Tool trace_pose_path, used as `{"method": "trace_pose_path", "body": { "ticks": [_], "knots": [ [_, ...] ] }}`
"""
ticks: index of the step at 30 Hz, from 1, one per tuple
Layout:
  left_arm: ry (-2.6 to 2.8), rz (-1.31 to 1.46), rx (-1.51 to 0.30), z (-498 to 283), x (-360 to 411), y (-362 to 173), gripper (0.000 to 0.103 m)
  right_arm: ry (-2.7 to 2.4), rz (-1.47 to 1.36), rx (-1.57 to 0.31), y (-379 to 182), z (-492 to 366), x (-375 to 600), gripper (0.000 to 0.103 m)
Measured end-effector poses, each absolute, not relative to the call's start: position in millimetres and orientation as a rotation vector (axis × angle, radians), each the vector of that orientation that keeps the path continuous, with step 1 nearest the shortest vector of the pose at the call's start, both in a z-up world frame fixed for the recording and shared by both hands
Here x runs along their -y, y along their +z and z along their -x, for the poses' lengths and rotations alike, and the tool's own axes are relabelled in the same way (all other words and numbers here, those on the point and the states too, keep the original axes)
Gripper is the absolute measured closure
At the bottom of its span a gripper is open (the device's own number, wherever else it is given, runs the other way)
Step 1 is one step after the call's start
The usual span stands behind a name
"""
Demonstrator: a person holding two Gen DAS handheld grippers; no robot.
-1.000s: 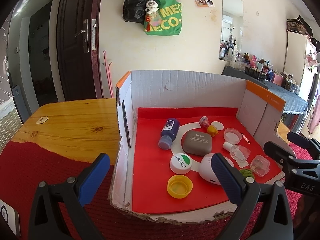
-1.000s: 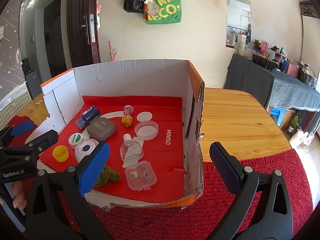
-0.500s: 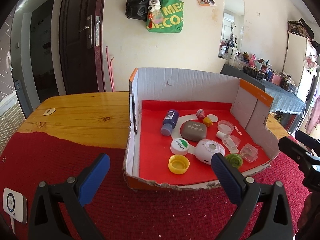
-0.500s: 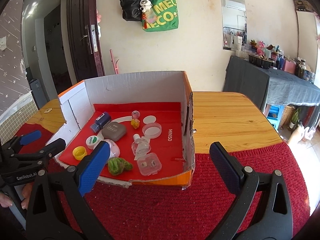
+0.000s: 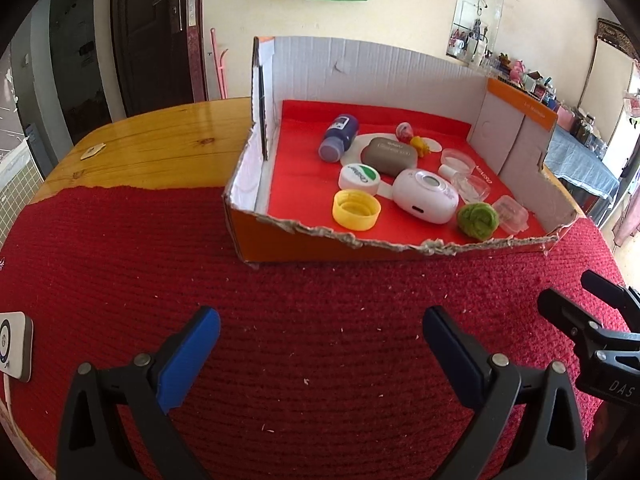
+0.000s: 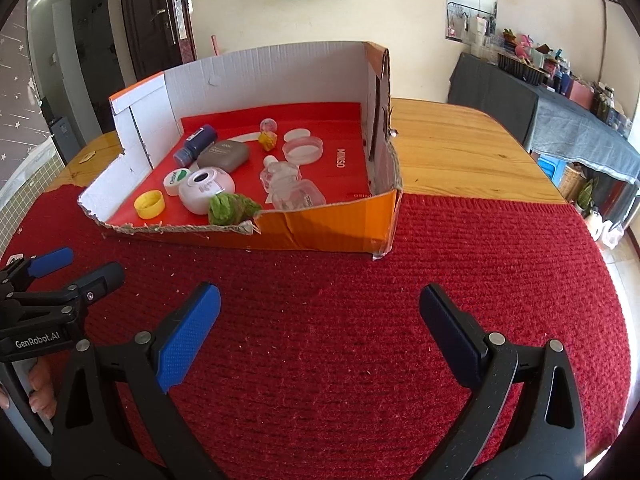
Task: Organize objects
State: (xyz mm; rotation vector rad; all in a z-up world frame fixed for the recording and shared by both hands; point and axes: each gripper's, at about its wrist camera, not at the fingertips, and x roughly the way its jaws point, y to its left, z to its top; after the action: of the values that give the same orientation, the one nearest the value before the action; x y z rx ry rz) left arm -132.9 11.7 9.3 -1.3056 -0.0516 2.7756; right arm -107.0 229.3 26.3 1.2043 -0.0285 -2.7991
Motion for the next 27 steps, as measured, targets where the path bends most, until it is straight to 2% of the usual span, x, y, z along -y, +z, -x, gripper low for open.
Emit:
{"method": "trace_pose_path", "body": {
  "ticks": [9, 27],
  "knots": [
    [2.767, 1.356, 0.018, 134.1, -16.1, 0.7, 0.000, -2.777, -1.361, 0.012, 7.2, 114.9, -229.8, 0.001],
    [2.784, 1.375, -0.020, 139.1, -20.0, -2.2, 0.000, -2.818, -1.390, -0.017, 4.4, 118.1, -232.8, 0.000]
  ]
}}
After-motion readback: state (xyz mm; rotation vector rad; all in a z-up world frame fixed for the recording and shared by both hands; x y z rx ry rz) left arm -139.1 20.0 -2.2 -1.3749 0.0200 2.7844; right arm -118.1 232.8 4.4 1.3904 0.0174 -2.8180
